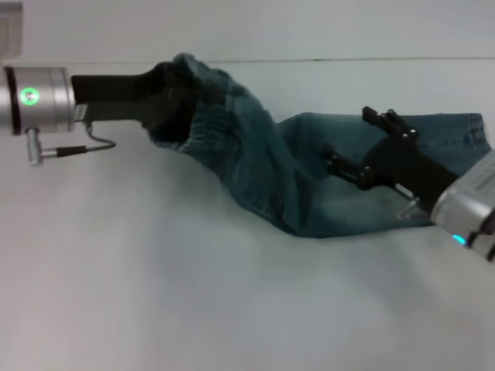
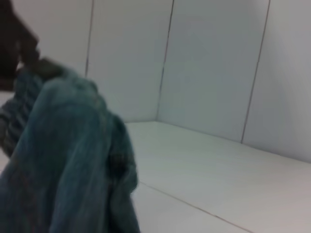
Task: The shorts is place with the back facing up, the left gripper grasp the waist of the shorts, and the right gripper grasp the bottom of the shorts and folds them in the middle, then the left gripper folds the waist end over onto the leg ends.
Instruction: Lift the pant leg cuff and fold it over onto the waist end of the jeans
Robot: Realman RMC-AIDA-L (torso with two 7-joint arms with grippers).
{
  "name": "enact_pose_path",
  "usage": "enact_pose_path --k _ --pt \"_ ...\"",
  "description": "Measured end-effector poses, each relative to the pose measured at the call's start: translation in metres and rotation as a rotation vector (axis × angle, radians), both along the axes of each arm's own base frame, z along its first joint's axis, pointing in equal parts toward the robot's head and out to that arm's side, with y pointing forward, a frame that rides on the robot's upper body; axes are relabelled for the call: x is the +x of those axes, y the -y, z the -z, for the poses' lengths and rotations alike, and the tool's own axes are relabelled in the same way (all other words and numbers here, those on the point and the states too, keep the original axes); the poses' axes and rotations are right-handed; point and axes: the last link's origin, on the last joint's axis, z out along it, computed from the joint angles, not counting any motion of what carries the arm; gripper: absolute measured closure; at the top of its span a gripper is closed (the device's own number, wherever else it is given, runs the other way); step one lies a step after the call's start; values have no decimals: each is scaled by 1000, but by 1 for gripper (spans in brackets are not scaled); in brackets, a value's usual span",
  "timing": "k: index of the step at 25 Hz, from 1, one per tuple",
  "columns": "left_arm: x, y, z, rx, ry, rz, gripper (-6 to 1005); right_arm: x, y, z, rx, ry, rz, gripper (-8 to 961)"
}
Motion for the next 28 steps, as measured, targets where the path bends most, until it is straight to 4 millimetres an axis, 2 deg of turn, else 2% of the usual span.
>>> enact_pose_path --k 3,11,19,28 --pt "11 -4 3 13 30 21 912 -6 -1 13 20 29 15 7" --pt "17 -4 2 33 80 29 911 -23 -7 39 64 120 60 6" --pt "36 -7 9 17 89 84 911 -32 -3 49 47 111 59 6" --pt "69 -11 23 -23 88 164 917 -28 3 52 45 85 98 7"
